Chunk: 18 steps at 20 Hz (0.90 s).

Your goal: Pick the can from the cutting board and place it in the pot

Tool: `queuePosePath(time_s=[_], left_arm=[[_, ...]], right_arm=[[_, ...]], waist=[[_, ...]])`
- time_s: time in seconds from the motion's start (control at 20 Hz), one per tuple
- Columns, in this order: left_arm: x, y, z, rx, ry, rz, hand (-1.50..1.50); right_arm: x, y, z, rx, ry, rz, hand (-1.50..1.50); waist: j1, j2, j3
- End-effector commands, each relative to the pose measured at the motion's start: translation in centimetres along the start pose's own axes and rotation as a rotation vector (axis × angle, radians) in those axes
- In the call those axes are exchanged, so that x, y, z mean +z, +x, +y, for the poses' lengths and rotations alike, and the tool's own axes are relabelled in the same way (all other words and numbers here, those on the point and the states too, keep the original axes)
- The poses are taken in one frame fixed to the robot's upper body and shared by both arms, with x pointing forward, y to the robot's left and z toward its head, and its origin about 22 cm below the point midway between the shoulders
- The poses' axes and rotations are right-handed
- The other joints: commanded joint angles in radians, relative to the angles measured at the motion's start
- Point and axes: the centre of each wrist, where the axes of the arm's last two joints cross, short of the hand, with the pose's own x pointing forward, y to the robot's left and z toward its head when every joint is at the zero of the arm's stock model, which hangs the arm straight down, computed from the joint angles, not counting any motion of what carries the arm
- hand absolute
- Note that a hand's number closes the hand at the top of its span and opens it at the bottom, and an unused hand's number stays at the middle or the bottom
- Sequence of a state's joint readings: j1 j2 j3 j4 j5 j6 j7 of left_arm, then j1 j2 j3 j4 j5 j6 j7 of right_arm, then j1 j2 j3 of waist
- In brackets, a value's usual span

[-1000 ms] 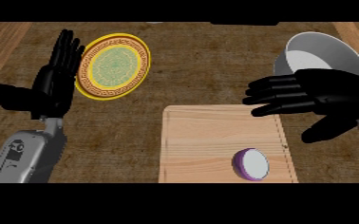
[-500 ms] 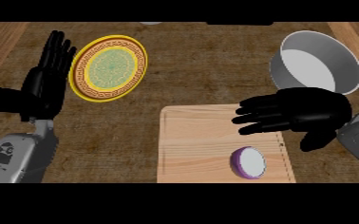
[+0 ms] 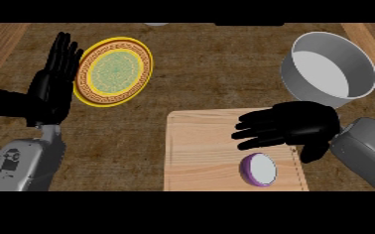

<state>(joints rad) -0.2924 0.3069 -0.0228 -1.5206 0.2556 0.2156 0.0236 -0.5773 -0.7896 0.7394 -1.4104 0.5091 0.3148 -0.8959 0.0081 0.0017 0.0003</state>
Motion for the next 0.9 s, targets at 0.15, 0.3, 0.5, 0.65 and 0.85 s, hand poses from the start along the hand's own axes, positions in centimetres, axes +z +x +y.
queuePosePath(time_s=[0.15,0.3,0.5,0.65,0.85], left_arm=[[-0.8,1.7,0.3,0.001,0.008,0.001,0.0],[0.7,-0.9,2.0,-0.015,0.01,-0.011,0.0],[0.3,1.0,1.3,-0.024,0.006,-0.001,0.0],[-1.4,0.3,-1.4,-0.018,0.019,0.012,0.0],[-0.3,-0.1,-1.2,0.013,0.002,0.015,0.0]], right_arm=[[0.2,-0.2,2.4,-0.039,0.026,-0.111,-1.5],[-0.3,1.3,3.5,-0.008,0.037,-0.047,-1.5],[-2.4,-0.2,2.9,0.013,0.025,-0.002,-1.5],[-3.0,0.6,3.1,-0.01,0.031,-0.013,-1.5],[-4.8,0.5,5.6,-0.004,0.04,-0.021,-1.5]], waist=[[-0.004,-0.001,0.0],[-0.008,-0.002,0.0],[-0.002,-0.002,0.0],[-0.01,-0.001,0.0],[-0.008,-0.002,0.0]])
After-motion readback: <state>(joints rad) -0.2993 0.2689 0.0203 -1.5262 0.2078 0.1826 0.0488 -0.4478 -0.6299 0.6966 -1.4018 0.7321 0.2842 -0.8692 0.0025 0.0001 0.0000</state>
